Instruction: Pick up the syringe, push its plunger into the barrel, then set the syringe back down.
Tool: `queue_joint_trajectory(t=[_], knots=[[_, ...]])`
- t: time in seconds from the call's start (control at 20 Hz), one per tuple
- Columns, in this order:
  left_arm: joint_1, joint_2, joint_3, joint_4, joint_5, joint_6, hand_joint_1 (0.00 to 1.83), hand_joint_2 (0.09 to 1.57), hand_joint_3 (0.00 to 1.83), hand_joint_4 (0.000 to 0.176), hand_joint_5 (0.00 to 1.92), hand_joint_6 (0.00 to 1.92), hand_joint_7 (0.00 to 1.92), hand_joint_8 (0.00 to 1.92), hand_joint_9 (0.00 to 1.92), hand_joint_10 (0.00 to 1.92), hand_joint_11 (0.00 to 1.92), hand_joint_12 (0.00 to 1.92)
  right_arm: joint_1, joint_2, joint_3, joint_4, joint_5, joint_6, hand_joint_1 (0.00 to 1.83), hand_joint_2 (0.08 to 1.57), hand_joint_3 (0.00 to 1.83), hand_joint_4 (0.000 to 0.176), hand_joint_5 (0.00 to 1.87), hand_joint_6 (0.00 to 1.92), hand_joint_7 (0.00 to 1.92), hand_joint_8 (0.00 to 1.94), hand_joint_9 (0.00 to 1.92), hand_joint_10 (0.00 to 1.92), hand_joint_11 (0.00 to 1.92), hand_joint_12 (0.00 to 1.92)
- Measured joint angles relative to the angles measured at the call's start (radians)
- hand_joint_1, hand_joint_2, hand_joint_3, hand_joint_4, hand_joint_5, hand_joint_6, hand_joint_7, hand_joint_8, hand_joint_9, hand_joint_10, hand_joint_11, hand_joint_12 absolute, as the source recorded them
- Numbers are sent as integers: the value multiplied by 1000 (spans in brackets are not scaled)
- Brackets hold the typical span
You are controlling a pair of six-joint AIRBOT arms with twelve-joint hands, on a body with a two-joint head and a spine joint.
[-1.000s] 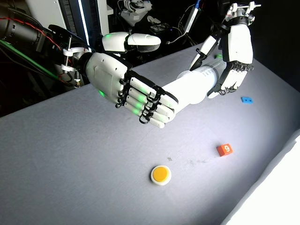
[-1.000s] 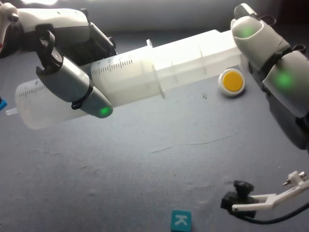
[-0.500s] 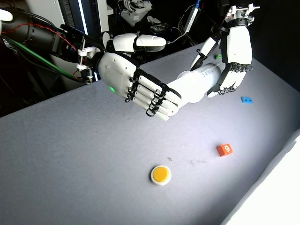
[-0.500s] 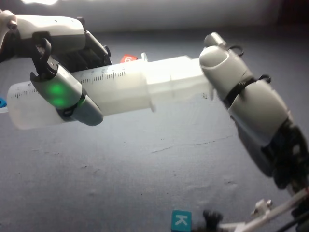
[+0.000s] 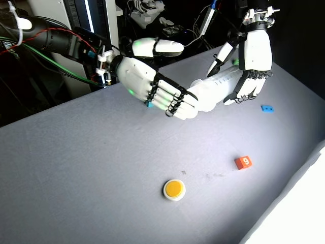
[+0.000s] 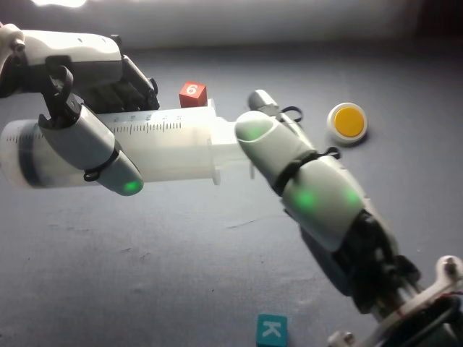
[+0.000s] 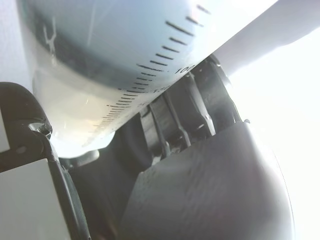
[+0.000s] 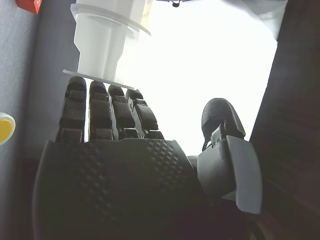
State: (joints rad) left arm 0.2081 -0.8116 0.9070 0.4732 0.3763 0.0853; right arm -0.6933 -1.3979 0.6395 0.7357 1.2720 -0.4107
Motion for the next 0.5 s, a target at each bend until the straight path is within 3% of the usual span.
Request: queue_joint_trajectory(t=[0.25,0.35,0.5], knots=[[0,5,1,6,11,0,1370,1115,0,0,893,1175,1083,754,856,1237,524,1390,33,-55,30,14,-10,-6,0,1181,0,0,0,0,0,0,0,0,0,0],[0,5,1,6,13,-1,1367,1122,0,0,887,1239,1058,732,850,1226,567,1302,32,-55,30,13,-10,-6,0,1190,2,0,0,0,0,0,0,0,0,0],[2,5,1,-4,6,-9,1369,1120,1,0,865,1229,1068,734,875,1229,567,1349,17,-21,25,-16,-24,-9,0,1185,0,0,0,0,0,0,0,0,0,0]])
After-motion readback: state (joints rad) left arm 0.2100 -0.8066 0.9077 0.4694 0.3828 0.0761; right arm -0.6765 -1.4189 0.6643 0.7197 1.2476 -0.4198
